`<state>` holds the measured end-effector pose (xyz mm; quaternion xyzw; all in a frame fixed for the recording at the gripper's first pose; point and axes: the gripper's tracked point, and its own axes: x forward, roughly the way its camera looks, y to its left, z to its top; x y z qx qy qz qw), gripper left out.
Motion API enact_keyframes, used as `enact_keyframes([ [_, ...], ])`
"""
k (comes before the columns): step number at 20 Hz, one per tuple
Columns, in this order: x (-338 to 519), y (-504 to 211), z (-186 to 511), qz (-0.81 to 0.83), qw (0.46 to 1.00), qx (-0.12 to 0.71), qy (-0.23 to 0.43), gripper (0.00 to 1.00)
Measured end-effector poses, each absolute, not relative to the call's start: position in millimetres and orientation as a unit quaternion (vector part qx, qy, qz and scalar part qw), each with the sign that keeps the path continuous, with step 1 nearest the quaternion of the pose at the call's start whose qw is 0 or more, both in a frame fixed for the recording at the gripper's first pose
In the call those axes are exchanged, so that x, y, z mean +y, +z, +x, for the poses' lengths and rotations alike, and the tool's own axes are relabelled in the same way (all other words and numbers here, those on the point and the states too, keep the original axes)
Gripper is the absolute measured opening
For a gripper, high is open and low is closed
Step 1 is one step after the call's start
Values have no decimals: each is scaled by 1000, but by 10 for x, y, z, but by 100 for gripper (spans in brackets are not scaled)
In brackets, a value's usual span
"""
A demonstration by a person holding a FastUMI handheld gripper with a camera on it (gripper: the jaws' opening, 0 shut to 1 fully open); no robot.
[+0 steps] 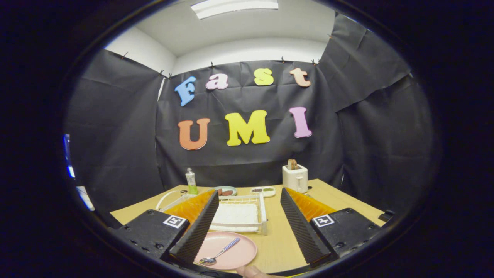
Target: Take the plate from the dish rack, then take the spoon from the basket and place it into the plate.
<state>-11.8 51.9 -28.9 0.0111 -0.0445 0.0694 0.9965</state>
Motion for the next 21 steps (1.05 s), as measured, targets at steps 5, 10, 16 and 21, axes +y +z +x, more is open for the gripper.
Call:
enact_keyframes([
  [5,298,-24,-218,26,996,-39,76,100],
  [10,250,-86,-229,4,997,-19,71,100],
  [16,260,-189,-241,-25,997,-12,69,100],
  [21,180,-214,-239,-16,998,-7,63,100],
])
